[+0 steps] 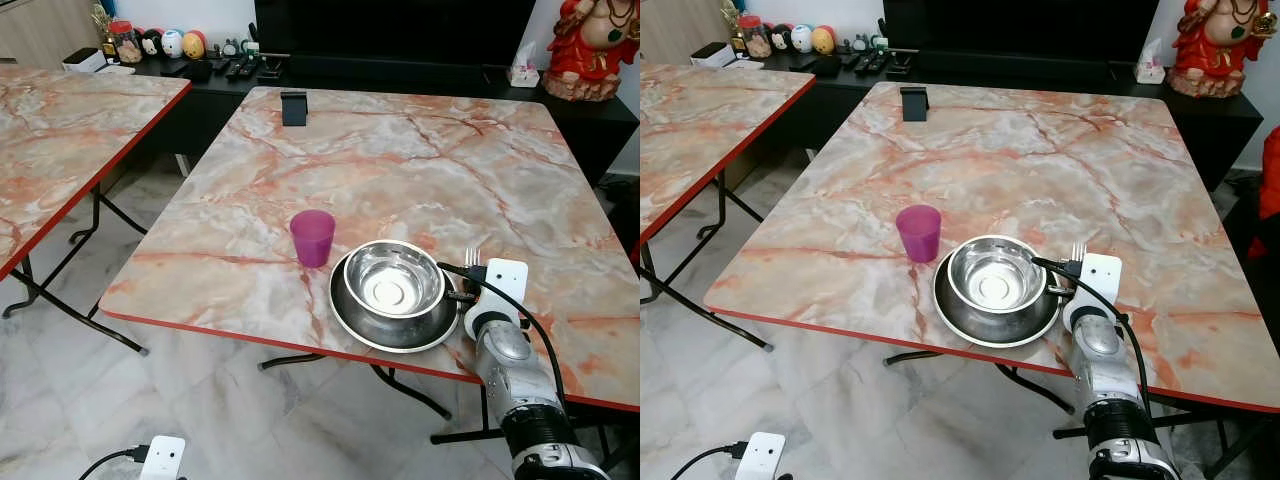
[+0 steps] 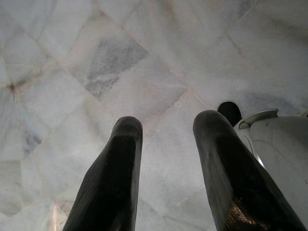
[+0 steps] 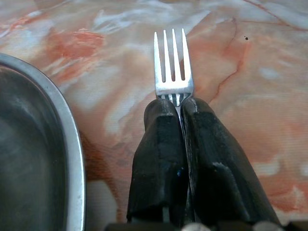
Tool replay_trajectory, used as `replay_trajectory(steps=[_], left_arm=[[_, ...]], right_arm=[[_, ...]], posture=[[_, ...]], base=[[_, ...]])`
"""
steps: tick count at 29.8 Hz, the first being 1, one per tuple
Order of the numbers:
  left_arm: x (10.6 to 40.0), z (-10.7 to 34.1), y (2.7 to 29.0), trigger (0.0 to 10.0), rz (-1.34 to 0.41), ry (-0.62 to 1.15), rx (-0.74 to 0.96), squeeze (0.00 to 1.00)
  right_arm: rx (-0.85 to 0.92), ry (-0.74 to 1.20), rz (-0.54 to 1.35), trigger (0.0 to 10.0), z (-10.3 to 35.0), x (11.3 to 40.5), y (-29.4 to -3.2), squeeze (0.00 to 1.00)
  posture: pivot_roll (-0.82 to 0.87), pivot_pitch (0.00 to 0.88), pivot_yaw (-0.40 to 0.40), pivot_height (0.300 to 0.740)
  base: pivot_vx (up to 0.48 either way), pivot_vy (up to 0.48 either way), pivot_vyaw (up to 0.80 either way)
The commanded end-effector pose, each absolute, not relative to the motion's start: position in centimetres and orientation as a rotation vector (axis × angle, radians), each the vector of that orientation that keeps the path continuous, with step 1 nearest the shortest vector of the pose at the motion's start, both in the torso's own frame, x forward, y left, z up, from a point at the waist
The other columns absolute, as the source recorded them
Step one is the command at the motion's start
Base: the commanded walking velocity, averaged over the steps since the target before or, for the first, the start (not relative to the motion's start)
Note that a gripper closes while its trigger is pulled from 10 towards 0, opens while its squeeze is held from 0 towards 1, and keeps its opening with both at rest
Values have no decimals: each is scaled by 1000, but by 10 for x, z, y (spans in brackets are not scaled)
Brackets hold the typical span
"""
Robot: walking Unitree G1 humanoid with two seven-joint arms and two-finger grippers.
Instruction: Setting the table
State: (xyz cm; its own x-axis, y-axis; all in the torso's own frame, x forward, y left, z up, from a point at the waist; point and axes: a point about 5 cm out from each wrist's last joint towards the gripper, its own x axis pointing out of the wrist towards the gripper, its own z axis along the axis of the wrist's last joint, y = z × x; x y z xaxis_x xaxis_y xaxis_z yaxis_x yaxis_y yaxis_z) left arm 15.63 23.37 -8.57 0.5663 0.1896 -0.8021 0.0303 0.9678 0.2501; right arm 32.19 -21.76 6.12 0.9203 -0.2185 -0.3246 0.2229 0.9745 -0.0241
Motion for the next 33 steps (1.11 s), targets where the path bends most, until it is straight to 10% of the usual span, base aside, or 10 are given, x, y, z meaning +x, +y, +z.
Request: replay_trajectory(steps=[1,16,18,25,27,31,33], left_arm=[[155,-86,235,10000,90,981,254,0],[153,-87,234,10000,90,987,255,0],[153,-87,235,10000,89,989,256,0],[152,-87,236,10000,89,990,256,0],[152,-87,236,10000,89,992,256,0],[151,-87,237,10000,90,994,257,0],[151,-87,238,10000,91,996,258,0]], right_arm=[[15,336,-217,10000,61,323,-214,475],[14,335,-221,10000,61,324,-215,467],[13,335,-222,10000,61,324,-215,863],[7,334,-231,10000,61,324,-216,780],[4,334,-234,10000,61,324,-216,471],[3,335,-236,10000,61,324,-216,463],[4,335,-236,10000,61,324,-216,267]], posture=[[21,0,17,740],[21,0,19,740],[21,0,19,740],[21,0,21,740],[21,0,20,740],[22,0,20,740],[22,0,20,740]], base=[[0,0,0],[0,0,0],[0,0,0],[0,0,0],[0,0,0],[0,0,0],[0,0,0]])
